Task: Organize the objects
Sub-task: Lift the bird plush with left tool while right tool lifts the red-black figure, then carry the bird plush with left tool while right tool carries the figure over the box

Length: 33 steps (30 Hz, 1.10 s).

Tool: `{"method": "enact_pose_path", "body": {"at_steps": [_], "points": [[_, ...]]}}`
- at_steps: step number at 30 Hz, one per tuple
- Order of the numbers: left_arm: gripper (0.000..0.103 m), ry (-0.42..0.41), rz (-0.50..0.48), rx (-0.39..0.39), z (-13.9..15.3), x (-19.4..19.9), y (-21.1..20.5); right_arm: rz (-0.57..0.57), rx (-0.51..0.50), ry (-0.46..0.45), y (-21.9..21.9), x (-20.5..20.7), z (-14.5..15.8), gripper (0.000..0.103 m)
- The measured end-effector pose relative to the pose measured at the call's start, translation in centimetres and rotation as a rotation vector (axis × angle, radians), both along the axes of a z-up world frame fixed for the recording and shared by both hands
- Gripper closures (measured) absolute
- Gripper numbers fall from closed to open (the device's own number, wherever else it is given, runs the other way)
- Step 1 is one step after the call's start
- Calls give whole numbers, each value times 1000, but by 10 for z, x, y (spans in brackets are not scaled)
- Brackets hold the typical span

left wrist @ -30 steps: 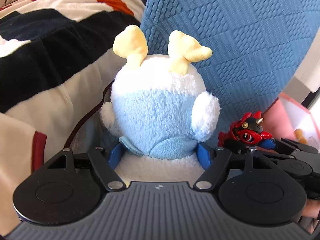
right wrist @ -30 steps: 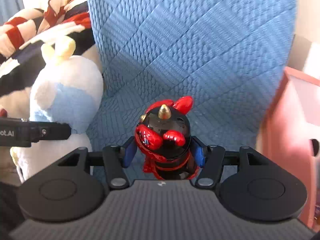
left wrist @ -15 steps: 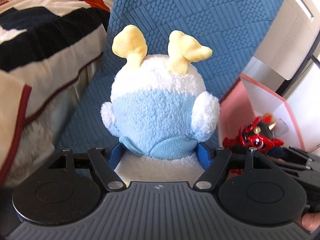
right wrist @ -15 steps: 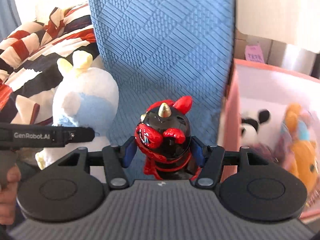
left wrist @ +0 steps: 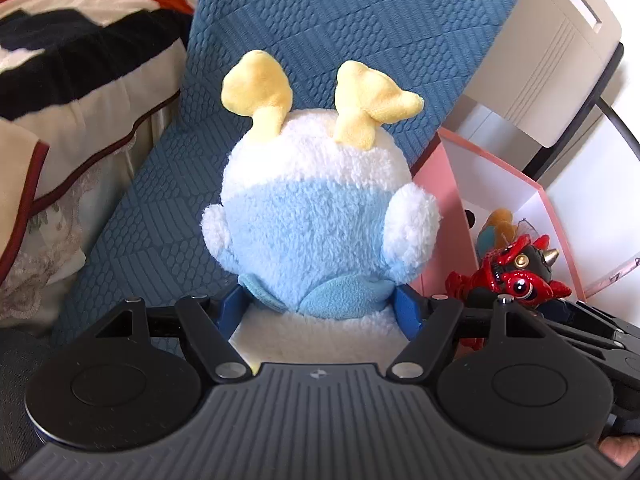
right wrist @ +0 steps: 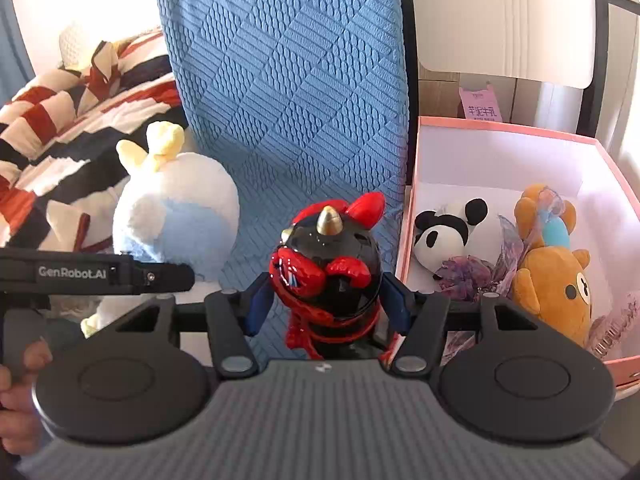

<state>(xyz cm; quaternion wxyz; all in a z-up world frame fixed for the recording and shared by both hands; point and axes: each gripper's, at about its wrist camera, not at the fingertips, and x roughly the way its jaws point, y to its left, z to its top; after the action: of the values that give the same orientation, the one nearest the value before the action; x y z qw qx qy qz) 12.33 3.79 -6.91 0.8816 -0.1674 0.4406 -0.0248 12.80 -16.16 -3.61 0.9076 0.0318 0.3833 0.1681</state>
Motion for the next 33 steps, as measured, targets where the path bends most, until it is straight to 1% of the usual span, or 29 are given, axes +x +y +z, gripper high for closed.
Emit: {"method": "enact_pose_path", "body": {"at_steps": [3,6,8,12,16,22,25,29,33], "points": [[25,-10,-11,20,10,2,-8,10,2,-17,-3,1,8,42],[25,-15,-7,7,17,3,-13,13,-11,-32,-7,2,15,42],[25,-11,-4,2,22,6,-16,23,-10,-25,-9,4,18,42],[25,-8,-8,4,39,10,-25,25,-10,-24,-17,7,29,42],[25,-23,11,-39,62,17,-29,18,-3,-27,-27,12,46,42],[25,-75,-31,-44,104,36,-50,-2,2,-69,-46,21,80,42],[25,-112,-34,-64,121,44,-62,-22,9,-81,-56,25,93,42],[25,-140,-47,-67,138,56,-80,-38,17,-100,-70,31,106,42],[25,-164,-59,-73,148,66,-95,-64,19,-112,-89,36,113,42]]}}
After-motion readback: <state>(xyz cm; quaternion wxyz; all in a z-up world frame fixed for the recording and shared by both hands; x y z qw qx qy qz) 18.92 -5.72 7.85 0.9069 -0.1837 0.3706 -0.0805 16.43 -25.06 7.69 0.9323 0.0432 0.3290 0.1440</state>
